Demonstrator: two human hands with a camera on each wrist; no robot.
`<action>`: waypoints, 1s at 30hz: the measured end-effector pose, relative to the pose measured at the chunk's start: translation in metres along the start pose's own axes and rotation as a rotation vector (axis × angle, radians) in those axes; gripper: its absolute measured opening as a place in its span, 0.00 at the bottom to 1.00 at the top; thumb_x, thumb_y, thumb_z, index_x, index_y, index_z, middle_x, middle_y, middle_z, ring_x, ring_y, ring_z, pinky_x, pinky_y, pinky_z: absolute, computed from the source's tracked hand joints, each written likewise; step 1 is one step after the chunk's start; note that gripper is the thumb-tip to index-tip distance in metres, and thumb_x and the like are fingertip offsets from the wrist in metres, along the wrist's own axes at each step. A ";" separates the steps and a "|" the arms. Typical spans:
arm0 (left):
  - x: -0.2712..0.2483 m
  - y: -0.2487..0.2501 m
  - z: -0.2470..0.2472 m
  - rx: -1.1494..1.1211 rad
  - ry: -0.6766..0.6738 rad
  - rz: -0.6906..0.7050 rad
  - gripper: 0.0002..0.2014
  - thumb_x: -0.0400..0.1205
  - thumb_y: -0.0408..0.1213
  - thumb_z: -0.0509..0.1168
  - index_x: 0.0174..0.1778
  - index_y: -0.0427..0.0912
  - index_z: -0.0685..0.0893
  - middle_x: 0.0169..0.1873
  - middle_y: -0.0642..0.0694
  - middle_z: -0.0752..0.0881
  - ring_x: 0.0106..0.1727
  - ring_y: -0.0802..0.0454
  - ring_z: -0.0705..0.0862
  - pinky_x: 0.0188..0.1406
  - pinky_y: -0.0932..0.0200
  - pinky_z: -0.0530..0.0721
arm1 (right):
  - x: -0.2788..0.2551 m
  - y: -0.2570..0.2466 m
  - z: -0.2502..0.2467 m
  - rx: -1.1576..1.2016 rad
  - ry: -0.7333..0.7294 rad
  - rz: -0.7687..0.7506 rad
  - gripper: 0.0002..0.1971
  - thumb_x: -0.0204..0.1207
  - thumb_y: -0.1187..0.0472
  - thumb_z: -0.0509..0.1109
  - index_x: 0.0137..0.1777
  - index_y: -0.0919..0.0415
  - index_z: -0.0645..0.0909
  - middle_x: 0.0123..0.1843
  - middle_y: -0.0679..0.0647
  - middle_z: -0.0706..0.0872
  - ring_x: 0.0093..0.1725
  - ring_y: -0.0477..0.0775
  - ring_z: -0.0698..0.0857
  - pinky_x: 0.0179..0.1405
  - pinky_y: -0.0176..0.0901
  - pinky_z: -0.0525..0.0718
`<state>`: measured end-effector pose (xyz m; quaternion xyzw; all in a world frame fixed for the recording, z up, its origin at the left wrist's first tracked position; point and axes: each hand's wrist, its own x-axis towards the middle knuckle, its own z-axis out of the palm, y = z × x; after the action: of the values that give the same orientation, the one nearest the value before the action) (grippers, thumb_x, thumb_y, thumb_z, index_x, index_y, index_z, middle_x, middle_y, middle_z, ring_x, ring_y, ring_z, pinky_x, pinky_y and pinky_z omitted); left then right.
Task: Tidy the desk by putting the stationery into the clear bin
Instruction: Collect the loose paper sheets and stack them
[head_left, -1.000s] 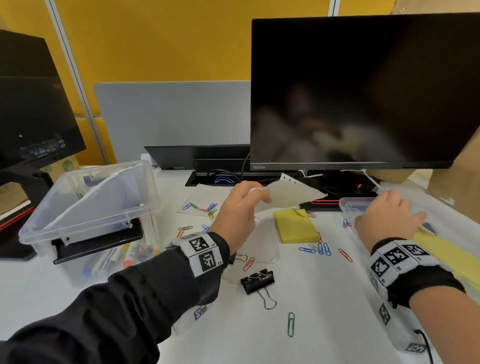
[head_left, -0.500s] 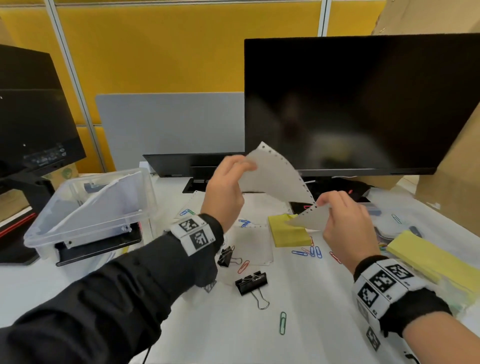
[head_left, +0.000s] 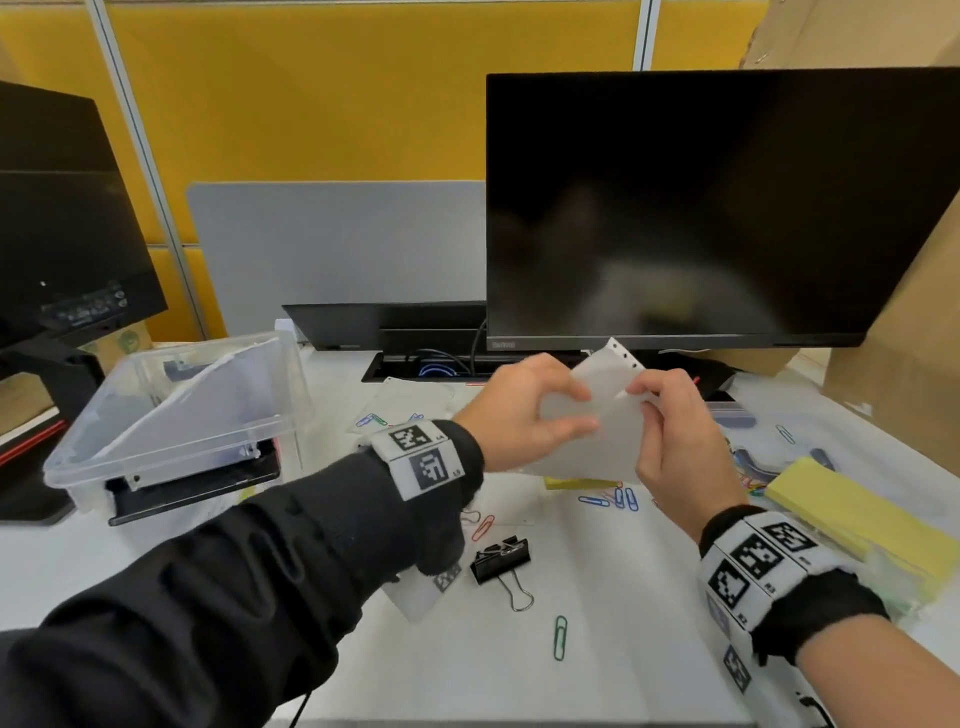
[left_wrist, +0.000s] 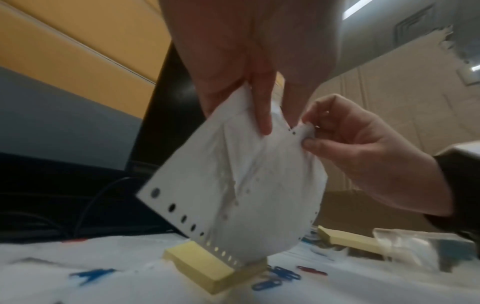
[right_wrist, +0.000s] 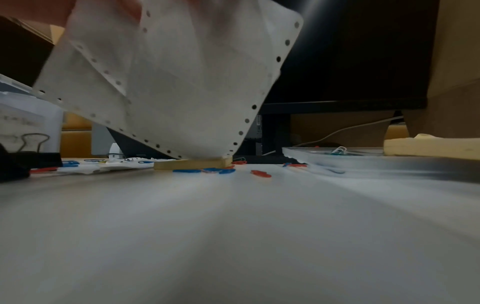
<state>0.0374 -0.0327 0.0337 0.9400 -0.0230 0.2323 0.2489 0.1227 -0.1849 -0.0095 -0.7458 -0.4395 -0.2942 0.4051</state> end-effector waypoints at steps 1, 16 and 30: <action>0.001 0.003 0.004 0.005 -0.009 -0.009 0.15 0.76 0.40 0.72 0.58 0.41 0.86 0.57 0.45 0.82 0.60 0.52 0.79 0.60 0.68 0.71 | 0.000 0.001 0.001 0.023 0.026 -0.024 0.17 0.74 0.76 0.60 0.54 0.54 0.67 0.48 0.54 0.73 0.44 0.43 0.71 0.47 0.30 0.76; 0.003 -0.016 -0.005 -0.623 0.285 -0.431 0.23 0.76 0.21 0.64 0.59 0.52 0.72 0.57 0.48 0.79 0.57 0.49 0.80 0.51 0.57 0.83 | 0.000 0.009 0.004 0.245 -0.170 0.509 0.25 0.81 0.53 0.60 0.75 0.60 0.60 0.65 0.49 0.76 0.63 0.49 0.76 0.61 0.41 0.73; -0.004 -0.044 0.012 0.261 -0.468 -0.517 0.27 0.78 0.43 0.68 0.72 0.41 0.72 0.69 0.43 0.77 0.68 0.45 0.76 0.67 0.55 0.74 | 0.005 0.003 -0.004 0.093 0.010 0.527 0.20 0.78 0.75 0.57 0.70 0.64 0.65 0.58 0.67 0.82 0.55 0.70 0.82 0.45 0.45 0.76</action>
<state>0.0457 0.0000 0.0029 0.9662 0.1888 -0.0584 0.1653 0.1277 -0.1874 -0.0043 -0.8136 -0.2412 -0.1619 0.5036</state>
